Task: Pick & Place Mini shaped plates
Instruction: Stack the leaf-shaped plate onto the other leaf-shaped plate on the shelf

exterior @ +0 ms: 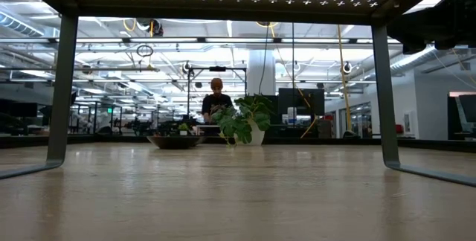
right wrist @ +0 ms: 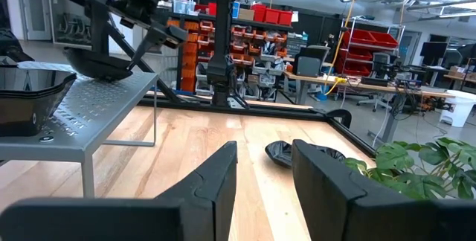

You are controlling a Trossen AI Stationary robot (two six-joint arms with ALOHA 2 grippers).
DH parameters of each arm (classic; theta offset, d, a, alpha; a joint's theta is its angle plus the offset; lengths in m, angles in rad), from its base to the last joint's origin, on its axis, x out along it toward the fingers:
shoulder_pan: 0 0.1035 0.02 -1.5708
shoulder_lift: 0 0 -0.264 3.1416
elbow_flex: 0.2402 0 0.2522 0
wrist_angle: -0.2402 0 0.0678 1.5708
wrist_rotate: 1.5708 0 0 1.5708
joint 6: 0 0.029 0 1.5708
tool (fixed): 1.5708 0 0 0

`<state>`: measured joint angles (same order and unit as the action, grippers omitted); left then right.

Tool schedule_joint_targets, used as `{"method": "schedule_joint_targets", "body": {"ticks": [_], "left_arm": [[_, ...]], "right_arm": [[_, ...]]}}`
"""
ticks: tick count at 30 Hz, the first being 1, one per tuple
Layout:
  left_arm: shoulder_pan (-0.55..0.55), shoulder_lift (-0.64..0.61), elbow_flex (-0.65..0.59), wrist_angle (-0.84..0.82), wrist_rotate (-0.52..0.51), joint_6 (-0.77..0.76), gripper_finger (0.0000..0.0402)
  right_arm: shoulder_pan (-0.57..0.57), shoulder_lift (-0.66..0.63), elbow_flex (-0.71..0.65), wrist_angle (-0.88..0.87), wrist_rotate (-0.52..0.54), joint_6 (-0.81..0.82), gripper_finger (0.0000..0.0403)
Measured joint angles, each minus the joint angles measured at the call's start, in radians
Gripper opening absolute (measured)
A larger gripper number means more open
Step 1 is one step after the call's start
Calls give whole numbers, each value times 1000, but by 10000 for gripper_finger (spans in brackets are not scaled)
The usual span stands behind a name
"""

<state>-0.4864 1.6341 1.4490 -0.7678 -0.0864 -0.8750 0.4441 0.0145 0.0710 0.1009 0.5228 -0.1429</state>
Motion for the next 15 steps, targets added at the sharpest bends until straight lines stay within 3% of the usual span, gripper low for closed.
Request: {"method": "schedule_joint_targets", "body": {"ticks": [15], "left_arm": [[-15, -30, 0, 5, -23, -10, 303]], "right_arm": [[0, 0, 0, 0, 0, 0, 118]]}}
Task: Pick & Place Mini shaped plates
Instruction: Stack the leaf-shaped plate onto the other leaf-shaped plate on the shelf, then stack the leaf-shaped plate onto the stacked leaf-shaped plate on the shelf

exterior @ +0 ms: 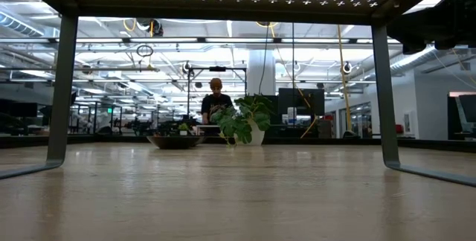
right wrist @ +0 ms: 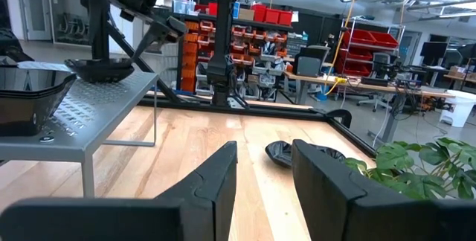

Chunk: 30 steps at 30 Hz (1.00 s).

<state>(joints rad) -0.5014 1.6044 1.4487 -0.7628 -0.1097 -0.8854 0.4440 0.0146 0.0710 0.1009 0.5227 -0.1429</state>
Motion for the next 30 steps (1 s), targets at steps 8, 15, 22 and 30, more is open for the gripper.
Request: {"method": "schedule_joint_targets", "body": {"ticks": [8, 15, 22, 30], "left_arm": [[-20, -5, 0, -31, -57, -12, 335], [-10, -79, 0, -162, -195, -82, 365], [76, -113, 0, -422, -363, -202, 397], [277, -113, -50, -462, -306, -114, 375]], "right_arm": [[0, 0, 0, 0, 0, 0, 118], [0, 0, 0, 0, 0, 0, 118], [0, 0, 0, 0, 0, 0, 118], [0, 0, 0, 0, 0, 0, 118]]}}
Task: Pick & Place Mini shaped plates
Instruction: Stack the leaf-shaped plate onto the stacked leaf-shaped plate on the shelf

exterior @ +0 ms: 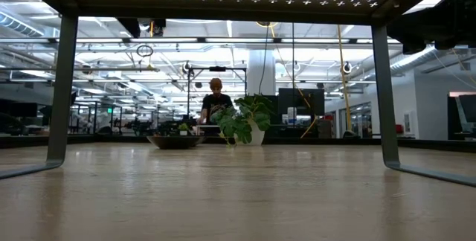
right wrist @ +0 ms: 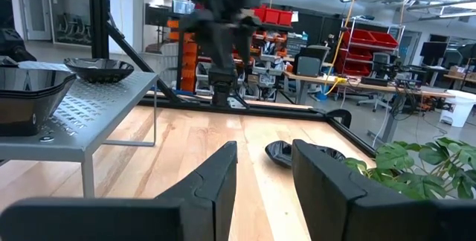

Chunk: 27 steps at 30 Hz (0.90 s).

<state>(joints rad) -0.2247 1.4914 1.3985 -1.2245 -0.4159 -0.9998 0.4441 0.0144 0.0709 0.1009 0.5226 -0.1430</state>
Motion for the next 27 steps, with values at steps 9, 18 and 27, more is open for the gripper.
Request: {"method": "schedule_joint_targets", "body": {"ticks": [9, 18, 27], "left_arm": [[300, 0, -155, 124, 137, 279, 365], [547, 0, -339, 410, 289, 578, 365], [670, 0, -470, 564, 294, 672, 365]], "right_arm": [[0, 0, 0, 0, 0, 0, 118], [0, 0, 0, 0, 0, 0, 118], [0, 0, 0, 0, 0, 0, 118]]}}
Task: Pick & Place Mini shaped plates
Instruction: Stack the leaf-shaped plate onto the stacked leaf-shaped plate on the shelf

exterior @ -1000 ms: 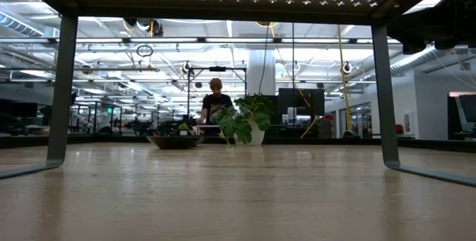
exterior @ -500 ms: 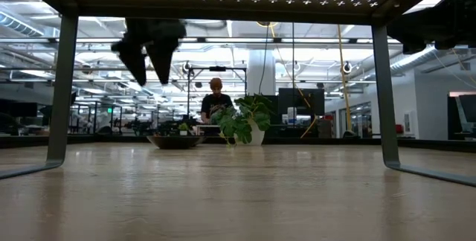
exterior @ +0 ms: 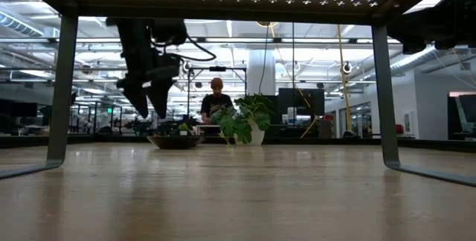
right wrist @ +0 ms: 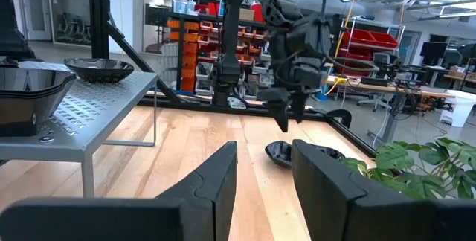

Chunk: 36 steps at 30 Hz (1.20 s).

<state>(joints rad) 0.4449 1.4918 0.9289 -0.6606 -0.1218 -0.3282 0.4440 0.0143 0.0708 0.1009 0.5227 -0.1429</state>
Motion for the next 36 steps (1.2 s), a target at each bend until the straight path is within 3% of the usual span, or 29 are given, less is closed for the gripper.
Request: {"method": "schedule_joint_targets", "body": {"ticks": [7, 14, 36], "left_arm": [[55, 37, -65, 155, 89, 45, 365], [55, 130, -67, 201, 116, 42, 347], [59, 160, -66, 240, 96, 46, 110]], "right_arm": [[0, 0, 0, 0, 0, 0, 118], [0, 0, 0, 0, 0, 0, 118], [0, 0, 0, 0, 0, 0, 118]]}}
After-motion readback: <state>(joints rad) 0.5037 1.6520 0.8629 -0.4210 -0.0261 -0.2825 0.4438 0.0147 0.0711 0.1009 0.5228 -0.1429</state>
